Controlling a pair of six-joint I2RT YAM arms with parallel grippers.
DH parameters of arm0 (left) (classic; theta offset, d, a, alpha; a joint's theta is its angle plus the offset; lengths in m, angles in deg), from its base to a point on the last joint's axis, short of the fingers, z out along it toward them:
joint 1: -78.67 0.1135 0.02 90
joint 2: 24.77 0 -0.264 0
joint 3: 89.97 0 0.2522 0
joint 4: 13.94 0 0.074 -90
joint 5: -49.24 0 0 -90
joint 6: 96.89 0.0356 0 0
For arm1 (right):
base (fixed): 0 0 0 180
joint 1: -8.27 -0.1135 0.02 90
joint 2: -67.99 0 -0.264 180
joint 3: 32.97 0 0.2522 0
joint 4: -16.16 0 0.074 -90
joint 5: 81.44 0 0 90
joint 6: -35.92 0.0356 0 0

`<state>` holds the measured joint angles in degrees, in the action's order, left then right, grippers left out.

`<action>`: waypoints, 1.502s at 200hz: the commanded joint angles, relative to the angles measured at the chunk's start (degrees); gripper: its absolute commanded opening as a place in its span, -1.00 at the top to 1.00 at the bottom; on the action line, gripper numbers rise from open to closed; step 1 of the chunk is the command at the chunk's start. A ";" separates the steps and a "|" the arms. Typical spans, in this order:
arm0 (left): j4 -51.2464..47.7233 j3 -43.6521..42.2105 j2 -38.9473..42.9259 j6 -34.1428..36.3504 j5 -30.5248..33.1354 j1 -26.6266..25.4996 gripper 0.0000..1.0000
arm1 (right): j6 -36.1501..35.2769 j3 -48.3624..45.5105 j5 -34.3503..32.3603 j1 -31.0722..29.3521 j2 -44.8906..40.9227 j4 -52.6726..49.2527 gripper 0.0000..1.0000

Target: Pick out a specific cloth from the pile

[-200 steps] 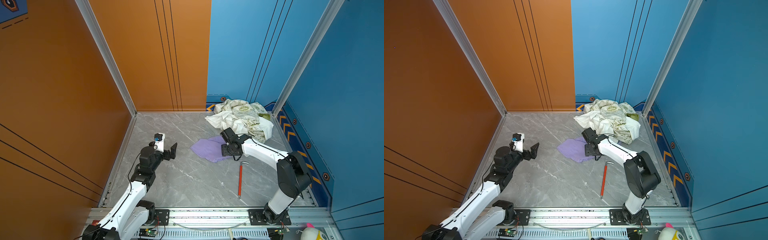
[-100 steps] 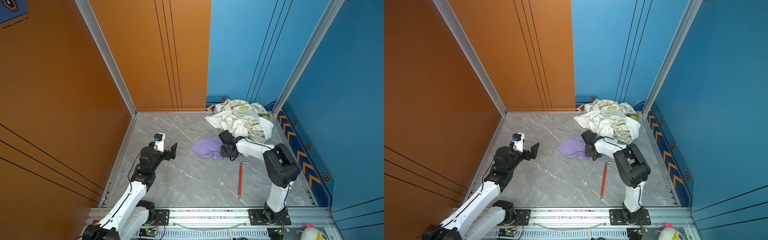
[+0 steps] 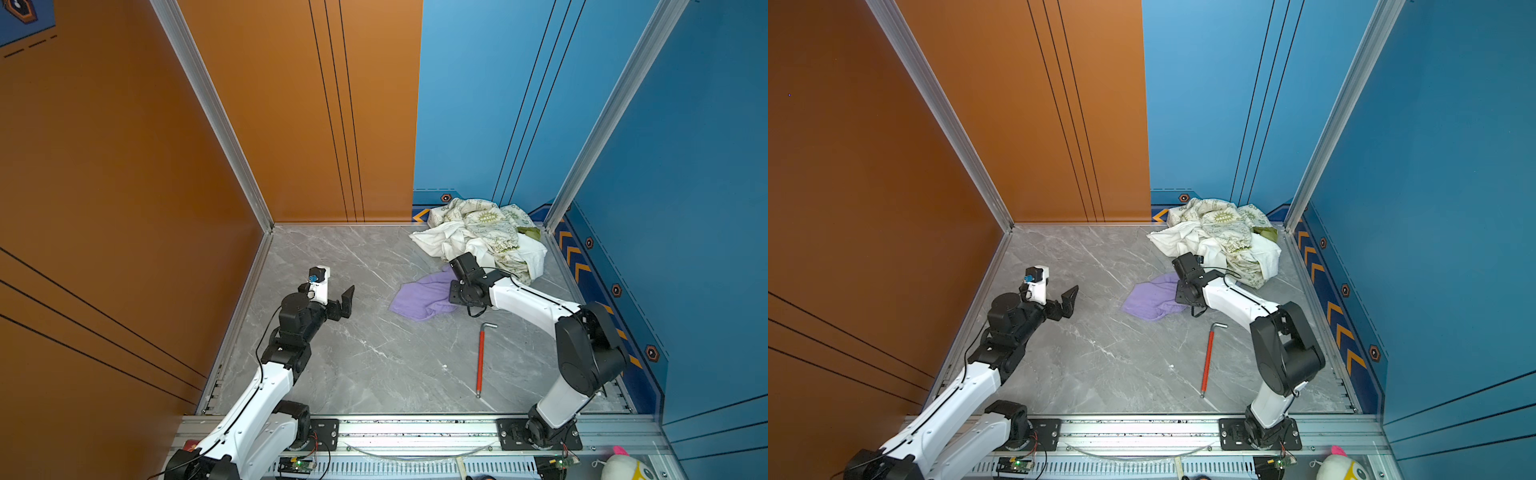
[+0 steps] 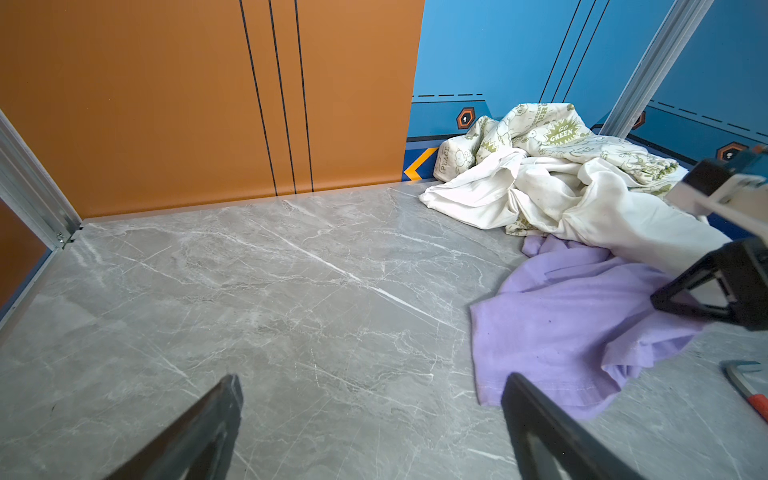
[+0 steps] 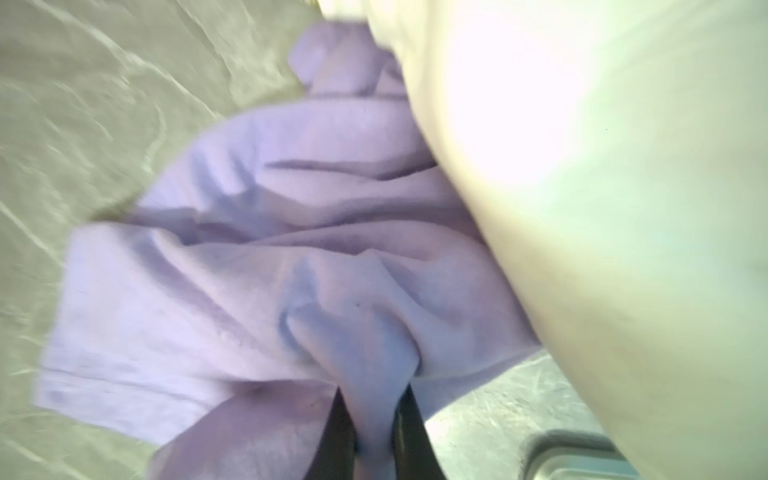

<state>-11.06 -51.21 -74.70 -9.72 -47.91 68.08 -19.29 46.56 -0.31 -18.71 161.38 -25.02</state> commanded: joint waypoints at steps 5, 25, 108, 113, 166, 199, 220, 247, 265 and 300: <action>-0.31 1.51 0.79 0.56 -0.89 -0.64 -0.96 | 0.51 1.26 -1.17 1.58 -6.88 1.11 1.00; -0.32 1.48 0.82 0.59 -0.78 -0.67 -0.96 | 0.72 1.44 -1.34 3.42 -11.21 2.24 1.00; -0.38 1.47 1.00 0.68 -0.86 -0.96 -0.96 | -2.72 4.97 -0.06 10.84 -23.09 6.23 1.00; -0.31 1.44 0.97 0.69 -0.85 -0.97 -0.96 | -3.19 5.13 -0.08 11.01 -23.77 6.85 1.00; -0.38 1.39 1.04 0.82 -0.83 -1.27 -0.96 | -7.24 6.11 -1.67 11.48 -29.16 13.61 1.00; -0.32 1.38 1.07 0.93 -0.98 -1.52 -0.96 | -9.75 6.72 -3.17 11.50 -31.57 17.86 1.00; -0.34 1.33 1.24 1.00 -1.02 -1.66 -0.96 | -12.16 7.84 -5.07 11.50 -32.54 20.67 1.00; -0.31 1.32 1.18 1.23 -1.11 -1.95 -0.96 | -16.17 11.59 -9.26 11.47 -31.85 21.44 1.00; -0.38 1.37 1.31 1.26 -1.13 -2.10 -0.96 | -18.84 15.00 -10.57 11.60 -30.44 20.93 1.00; -0.38 1.28 1.44 1.62 -1.10 -2.50 -0.96 | -20.00 21.23 -10.56 11.59 -28.06 21.17 1.00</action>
<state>-11.08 -51.21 -74.15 -9.28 -47.94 66.20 -36.32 62.43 -8.70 -7.35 132.66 -9.93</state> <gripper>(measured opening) 0.980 0.109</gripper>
